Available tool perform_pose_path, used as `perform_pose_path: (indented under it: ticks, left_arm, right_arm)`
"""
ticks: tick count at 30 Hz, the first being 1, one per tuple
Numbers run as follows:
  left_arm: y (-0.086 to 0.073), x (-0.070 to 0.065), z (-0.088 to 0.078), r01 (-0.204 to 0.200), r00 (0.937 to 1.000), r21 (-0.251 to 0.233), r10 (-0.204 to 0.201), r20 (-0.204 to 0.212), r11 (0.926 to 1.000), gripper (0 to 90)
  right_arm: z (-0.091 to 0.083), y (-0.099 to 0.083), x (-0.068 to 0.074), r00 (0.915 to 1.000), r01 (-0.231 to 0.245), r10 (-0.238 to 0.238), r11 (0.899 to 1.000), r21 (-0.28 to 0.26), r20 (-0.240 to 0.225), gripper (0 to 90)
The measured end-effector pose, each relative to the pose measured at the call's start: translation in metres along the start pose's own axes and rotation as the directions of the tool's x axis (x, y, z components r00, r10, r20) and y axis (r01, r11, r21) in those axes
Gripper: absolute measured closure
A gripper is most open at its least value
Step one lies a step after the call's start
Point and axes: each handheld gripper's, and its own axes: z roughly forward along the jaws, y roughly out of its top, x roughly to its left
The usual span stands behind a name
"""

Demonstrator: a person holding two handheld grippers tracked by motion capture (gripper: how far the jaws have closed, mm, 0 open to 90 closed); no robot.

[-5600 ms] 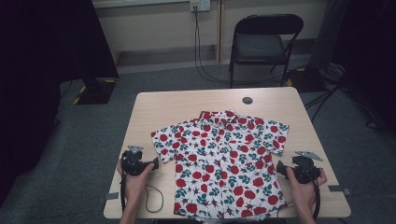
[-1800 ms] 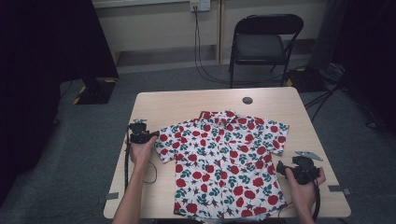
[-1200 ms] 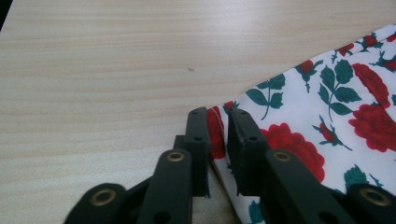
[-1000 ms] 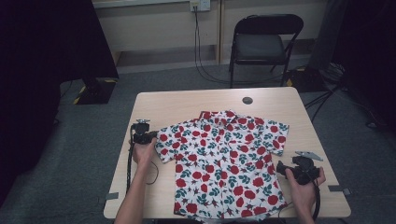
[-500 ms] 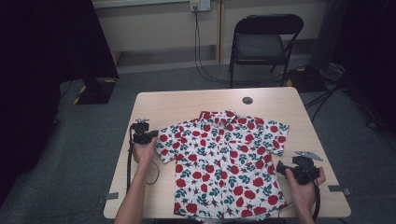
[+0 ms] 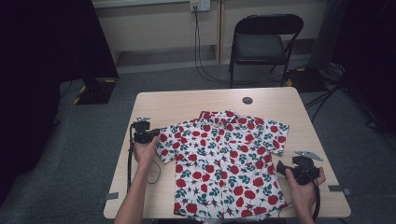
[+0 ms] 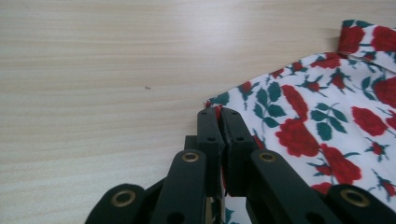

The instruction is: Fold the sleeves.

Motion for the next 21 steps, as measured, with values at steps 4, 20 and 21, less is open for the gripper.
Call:
perform_pose_path:
  ticks: [4,20,21]
  left_arm:
    - [0.003,-0.005,-0.005,-0.006,0.9998,-0.011,0.006,0.019,0.9999,88.0]
    - [0.013,-0.029,-0.016,-0.047,0.9975,-0.039,0.049,0.052,0.9981,88.0]
    - [0.015,-0.034,-0.018,-0.053,0.9968,-0.048,0.056,0.058,0.9974,88.0]
  right_arm:
    - [0.000,0.000,0.000,1.0000,0.000,0.000,1.000,0.000,0.000,0.0]
    - [0.000,0.000,0.000,1.0000,0.000,0.000,1.000,0.000,0.000,0.0]
    - [0.000,0.000,0.000,1.0000,0.000,0.000,1.000,0.000,0.000,0.0]
